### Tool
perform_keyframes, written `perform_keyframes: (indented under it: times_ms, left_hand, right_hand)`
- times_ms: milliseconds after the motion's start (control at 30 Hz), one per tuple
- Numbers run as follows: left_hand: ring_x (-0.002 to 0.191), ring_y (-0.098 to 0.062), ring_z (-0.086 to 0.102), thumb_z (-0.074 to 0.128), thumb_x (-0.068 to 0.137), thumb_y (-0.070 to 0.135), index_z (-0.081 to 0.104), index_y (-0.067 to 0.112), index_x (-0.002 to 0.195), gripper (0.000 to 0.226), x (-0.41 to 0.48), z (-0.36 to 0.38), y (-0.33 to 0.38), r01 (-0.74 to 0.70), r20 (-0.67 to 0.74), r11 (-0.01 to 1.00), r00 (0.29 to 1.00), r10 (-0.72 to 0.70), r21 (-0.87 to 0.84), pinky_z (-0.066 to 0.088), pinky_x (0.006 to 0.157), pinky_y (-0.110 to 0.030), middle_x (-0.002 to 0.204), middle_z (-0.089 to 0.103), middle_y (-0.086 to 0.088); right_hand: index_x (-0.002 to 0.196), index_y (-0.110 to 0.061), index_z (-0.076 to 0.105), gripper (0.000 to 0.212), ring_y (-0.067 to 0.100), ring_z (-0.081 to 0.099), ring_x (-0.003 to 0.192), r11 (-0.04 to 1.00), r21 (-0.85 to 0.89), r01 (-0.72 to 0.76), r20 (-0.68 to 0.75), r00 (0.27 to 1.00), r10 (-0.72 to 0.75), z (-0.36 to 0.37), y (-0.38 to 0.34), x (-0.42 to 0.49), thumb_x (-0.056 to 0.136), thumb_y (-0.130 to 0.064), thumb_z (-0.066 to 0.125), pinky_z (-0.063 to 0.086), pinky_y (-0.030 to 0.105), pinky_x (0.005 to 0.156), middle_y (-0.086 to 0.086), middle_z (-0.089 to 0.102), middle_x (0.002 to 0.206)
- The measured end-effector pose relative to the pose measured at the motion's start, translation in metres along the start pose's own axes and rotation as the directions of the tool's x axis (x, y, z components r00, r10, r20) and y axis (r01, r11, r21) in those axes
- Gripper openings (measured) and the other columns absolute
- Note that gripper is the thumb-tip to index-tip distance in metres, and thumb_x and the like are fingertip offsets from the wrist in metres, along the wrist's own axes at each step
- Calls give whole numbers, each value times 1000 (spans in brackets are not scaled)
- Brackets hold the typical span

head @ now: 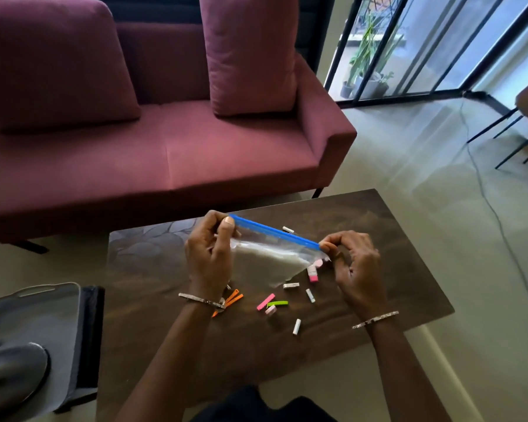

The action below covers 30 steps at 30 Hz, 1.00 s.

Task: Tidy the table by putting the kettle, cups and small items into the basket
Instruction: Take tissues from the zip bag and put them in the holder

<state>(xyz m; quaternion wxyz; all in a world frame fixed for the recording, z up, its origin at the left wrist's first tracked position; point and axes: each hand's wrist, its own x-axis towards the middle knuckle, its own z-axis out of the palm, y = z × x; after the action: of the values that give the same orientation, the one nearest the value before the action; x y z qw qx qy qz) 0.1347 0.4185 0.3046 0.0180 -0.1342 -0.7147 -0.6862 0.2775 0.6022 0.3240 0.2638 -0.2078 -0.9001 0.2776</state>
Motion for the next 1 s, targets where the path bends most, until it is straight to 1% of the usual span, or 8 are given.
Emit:
perform_keyframes:
  times_ms: [167, 333, 400, 533, 600, 667, 733, 1000]
  left_hand:
    - [66, -14, 56, 47, 93, 21, 55, 9, 74, 24, 29, 22, -3, 107, 40, 990, 994, -103, -97, 44, 68, -31, 66, 62, -2]
    - [70, -21, 58, 44, 98, 20, 57, 5, 82, 25, 51, 21, 1, 32, 177, 998, 984, -23, -51, 45, 70, -36, 73, 64, -10]
    - [69, -18, 56, 45, 99, 20, 59, 8, 86, 22, 54, 24, 2, -17, 203, 999, 979, 10, 33, 44, 68, -35, 74, 62, -2]
    - [102, -11, 58, 56, 97, 16, 63, 12, 110, 16, 52, 30, 1, -8, -70, 948, 997, 32, 317, 46, 91, -28, 108, 62, 4]
    - [93, -9, 62, 60, 94, 21, 63, 17, 107, 14, 44, 31, 6, 127, -285, 930, 958, -24, 346, 49, 84, -24, 106, 61, 5]
    - [74, -6, 65, 63, 92, 29, 67, 21, 92, 9, 33, 33, 10, 246, -328, 923, 934, -144, 295, 55, 73, -31, 87, 69, 6]
    - [67, -14, 70, 65, 91, 34, 71, 19, 86, 17, 22, 36, 13, 374, -228, 917, 913, -338, 137, 59, 69, -37, 73, 73, 1]
    - [80, -25, 75, 73, 84, 25, 76, 6, 92, 21, 9, 36, 40, 473, -166, 841, 836, -523, -264, 61, 72, -32, 84, 77, -10]
  right_hand:
    - [86, -11, 73, 5, 18, 60, 89, 1000, 4, 13, 97, 995, -13, 2, 15, 50, 90, -15, 72, 51, 42, 79, -2, 71, 89]
    - [104, -23, 78, 14, 4, 66, 96, 993, 115, -6, 430, 902, -44, 11, 1, 79, 91, -23, 72, 52, 21, 80, -12, 75, 100]
    - [104, -18, 79, 15, 5, 70, 88, 986, 162, -50, 473, 880, -33, 22, -11, 85, 90, -19, 73, 57, 25, 78, -8, 78, 95]
    - [99, -11, 81, 13, 14, 75, 84, 934, 264, -241, 464, 880, 96, 42, -24, 92, 87, -12, 75, 60, 38, 81, 0, 79, 87]
    - [100, -7, 80, 15, 22, 76, 86, 872, 338, -355, 474, 864, 169, 47, -26, 96, 86, -9, 76, 61, 42, 85, 5, 79, 89]
    - [102, -4, 78, 20, 26, 75, 90, 809, 400, -430, 516, 836, 189, 53, -27, 98, 83, -9, 78, 61, 43, 87, 9, 78, 91]
    - [103, -2, 77, 23, 25, 75, 93, 768, 444, -462, 569, 807, 156, 58, -30, 96, 82, -10, 78, 61, 40, 86, 11, 78, 95]
    - [101, -6, 79, 30, 17, 76, 90, 658, 560, -503, 692, 721, -39, 65, -33, 98, 79, -27, 79, 59, 26, 75, 5, 80, 93]
